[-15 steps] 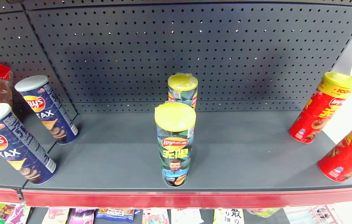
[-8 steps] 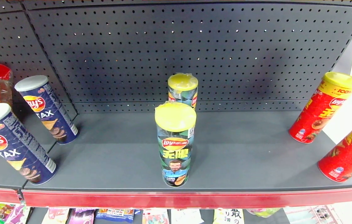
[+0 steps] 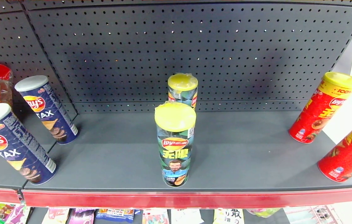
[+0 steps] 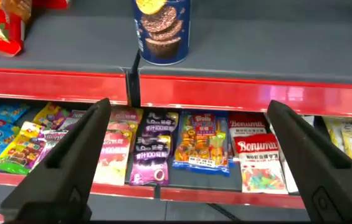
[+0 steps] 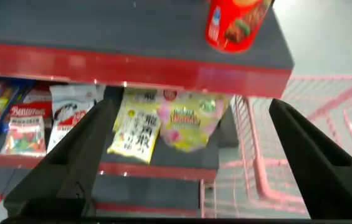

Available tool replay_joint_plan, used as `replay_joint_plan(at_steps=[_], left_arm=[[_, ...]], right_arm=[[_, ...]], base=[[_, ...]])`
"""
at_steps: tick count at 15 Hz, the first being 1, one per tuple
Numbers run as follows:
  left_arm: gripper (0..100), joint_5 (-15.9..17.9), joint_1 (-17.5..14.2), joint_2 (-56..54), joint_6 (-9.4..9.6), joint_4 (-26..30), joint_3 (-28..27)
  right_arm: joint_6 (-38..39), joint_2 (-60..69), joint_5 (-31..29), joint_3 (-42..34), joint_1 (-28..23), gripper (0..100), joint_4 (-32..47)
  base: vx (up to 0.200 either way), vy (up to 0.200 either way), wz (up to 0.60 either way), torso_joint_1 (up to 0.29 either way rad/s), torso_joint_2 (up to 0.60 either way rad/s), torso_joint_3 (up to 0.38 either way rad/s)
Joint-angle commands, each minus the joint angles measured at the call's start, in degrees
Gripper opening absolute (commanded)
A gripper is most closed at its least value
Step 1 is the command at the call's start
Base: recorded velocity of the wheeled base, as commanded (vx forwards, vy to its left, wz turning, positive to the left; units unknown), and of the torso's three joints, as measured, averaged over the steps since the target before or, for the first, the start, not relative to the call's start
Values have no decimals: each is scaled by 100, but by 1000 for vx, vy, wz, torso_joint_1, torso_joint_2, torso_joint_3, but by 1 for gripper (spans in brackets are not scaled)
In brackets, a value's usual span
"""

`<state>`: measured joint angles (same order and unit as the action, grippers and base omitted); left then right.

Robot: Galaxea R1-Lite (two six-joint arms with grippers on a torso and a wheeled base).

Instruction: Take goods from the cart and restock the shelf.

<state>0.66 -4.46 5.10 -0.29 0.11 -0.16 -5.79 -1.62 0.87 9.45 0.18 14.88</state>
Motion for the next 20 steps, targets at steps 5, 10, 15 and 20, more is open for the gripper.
replay_joint_plan(at_steps=[5, 10, 15, 20], left_arm=[[100, 4, -2, 27, -6, -2, 7], [100, 4, -2, 27, -6, -2, 7], [100, 4, -2, 27, -6, -2, 7], [100, 4, -2, 27, -6, -2, 7]], right_arm=[[333, 153, 915, -795, -1, 100, -1524], [509, 162, 1979, -892, -1, 100, -1752], [808, 162, 1900, -892, -1, 100, -1752], [1115, 162, 1135, -901, -1, 100, -1805]], base=[[0, 0, 0, 0, 0, 0], [0, 0, 0, 0, 0, 0], [0, 0, 0, 0, 0, 0], [0, 0, 0, 0, 0, 0]])
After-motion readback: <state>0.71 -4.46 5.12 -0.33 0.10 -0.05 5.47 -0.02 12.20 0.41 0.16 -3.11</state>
